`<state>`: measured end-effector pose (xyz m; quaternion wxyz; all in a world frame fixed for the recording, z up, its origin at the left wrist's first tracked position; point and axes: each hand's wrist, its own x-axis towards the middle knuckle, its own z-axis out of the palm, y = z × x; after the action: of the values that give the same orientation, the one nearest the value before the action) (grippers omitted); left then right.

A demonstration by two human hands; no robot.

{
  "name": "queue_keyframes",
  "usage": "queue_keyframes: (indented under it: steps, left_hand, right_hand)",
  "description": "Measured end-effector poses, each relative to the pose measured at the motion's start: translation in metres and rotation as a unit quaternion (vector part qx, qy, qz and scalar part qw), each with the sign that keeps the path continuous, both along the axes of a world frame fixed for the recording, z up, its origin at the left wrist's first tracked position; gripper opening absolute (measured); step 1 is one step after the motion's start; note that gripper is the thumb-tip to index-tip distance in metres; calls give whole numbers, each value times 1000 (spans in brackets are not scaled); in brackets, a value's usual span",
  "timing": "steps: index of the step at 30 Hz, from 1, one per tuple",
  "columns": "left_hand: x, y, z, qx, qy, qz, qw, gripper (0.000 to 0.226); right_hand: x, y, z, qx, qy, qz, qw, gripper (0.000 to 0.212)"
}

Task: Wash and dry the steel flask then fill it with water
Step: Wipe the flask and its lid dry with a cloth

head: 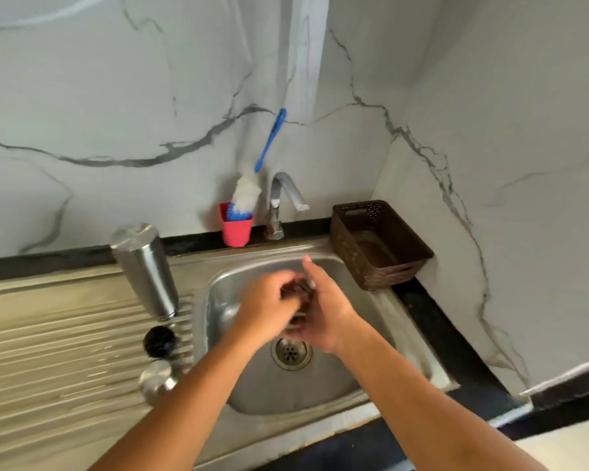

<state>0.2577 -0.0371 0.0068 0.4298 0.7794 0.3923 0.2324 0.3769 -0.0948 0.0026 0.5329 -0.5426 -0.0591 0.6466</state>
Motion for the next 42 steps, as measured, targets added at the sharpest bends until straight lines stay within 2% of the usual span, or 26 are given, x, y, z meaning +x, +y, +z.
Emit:
queue_keyframes:
  steps: [3,5,8,10,13,16,19,24,29,31,33,34,36,38,39,40,42]
  left_hand:
    - [-28,-6,3,-62,-16,-65,996,42]
    - [-56,3,4,-79,-43,-40,995,38]
    - [-98,19,-4,-38,-109,110,987,29]
    - [-120,27,-15,-14,-152,259,954,26]
    - [-144,45,-36,38,-113,413,903,54]
    - [-150,67,-50,-3,-75,405,911,87]
    - [-142,90,-52,-18,-104,353,930,98]
    - [-131,114,-40,1,-120,322,939,82]
    - [-115,103,-9,55,-222,273,934,60]
    - [-99,94,10,6,-293,235,927,53]
    - [-75,86,20,-111,-361,208,902,55]
    - [-64,82,23,-171,-384,196,886,54]
    - [-42,81,19,-272,-414,174,851,50]
    - [-36,73,14,-336,-388,159,843,53]
    - [-38,68,6,-353,-371,160,844,54]
    - [-39,62,-1,-376,-362,155,839,56]
    - [-35,44,-14,-482,-369,92,790,66]
  right_hand:
    - [-26,17,-3,34,73,-65,995,48]
    - [-33,26,-3,51,75,-75,993,47]
    - [-47,38,-3,56,50,-58,995,49]
    - [-54,45,-4,54,33,-53,997,46]
    - [-64,49,-4,39,7,-37,999,48]
    - [-72,50,-2,52,2,-37,998,47]
    - [-76,50,3,61,-4,-41,997,46]
    - [-65,46,17,74,-69,-40,994,41]
    - [-42,38,51,149,-215,-55,964,37]
    - [-36,37,70,207,-289,-60,933,32]
    - [-37,35,81,267,-404,-37,874,26]
    - [-40,33,83,286,-463,-11,838,32]
    - [-50,26,72,294,-559,90,770,59]
    - [-62,14,44,237,-618,213,719,81]
    - [-69,5,32,204,-620,250,715,86]
    - [-74,-2,23,181,-605,261,730,83]
    - [-72,2,14,165,-574,220,771,64]
